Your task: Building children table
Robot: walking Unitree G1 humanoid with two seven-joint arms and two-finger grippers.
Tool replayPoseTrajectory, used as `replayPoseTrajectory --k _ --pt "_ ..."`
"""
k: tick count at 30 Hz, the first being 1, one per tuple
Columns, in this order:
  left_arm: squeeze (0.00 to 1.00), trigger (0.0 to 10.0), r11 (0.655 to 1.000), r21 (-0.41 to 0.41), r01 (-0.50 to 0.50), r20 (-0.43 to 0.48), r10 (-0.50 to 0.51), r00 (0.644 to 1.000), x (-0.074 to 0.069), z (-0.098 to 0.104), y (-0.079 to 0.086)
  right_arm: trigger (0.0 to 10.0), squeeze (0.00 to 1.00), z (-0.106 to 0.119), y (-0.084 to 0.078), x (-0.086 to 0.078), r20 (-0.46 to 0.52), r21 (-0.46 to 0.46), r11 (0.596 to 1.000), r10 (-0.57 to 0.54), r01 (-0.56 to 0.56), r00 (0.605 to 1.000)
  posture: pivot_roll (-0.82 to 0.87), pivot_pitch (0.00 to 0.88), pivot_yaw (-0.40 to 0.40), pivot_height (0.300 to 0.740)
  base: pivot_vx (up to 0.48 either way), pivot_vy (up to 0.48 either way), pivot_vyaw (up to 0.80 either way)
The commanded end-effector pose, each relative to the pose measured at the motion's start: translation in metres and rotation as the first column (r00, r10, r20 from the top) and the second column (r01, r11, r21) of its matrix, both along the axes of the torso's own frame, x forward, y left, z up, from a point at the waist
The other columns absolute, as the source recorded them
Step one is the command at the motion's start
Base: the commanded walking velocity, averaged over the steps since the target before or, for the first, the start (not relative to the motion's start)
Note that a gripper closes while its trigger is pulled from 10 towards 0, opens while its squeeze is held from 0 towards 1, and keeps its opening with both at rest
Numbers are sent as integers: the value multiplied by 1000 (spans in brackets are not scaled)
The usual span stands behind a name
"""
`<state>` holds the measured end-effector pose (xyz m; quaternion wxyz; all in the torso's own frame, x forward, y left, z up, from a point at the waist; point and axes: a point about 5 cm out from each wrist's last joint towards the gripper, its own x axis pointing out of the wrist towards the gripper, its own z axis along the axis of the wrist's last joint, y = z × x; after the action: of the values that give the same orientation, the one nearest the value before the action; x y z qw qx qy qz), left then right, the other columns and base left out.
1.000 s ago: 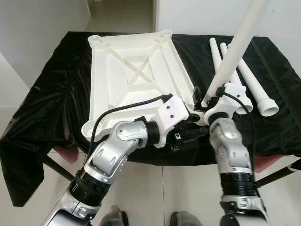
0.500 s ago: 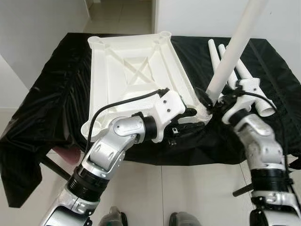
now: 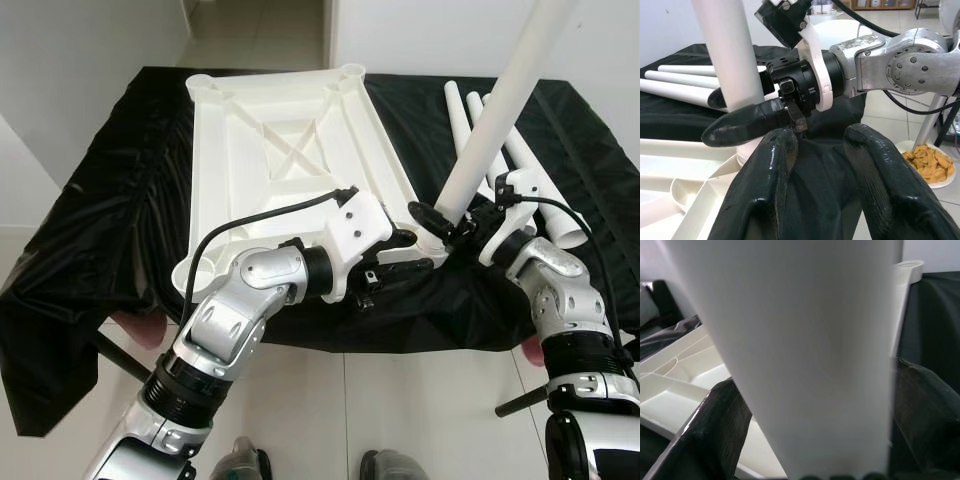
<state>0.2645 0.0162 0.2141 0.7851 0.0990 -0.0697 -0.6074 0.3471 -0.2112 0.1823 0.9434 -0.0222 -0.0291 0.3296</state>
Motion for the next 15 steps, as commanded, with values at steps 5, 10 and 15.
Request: replayPoseTrajectory --k 5,10,15 --pt "0 10000 999 -2 -36 0 36 999 2 1 1 10000 0 -4 3 3 -4 -31 999 24 -24 1000 -42 102 52 740 0 0 0" --pt "0 10000 999 -4 -35 1 35 999 2 2 1 0 0 -13 6 6 -29 -54 998 39 -41 999 -42 100 52 740 0 0 0" --pt "0 10000 999 -7 -35 2 35 999 2 2 1 0 0 -18 4 6 -49 -57 996 66 -69 997 -41 98 52 740 0 0 0"
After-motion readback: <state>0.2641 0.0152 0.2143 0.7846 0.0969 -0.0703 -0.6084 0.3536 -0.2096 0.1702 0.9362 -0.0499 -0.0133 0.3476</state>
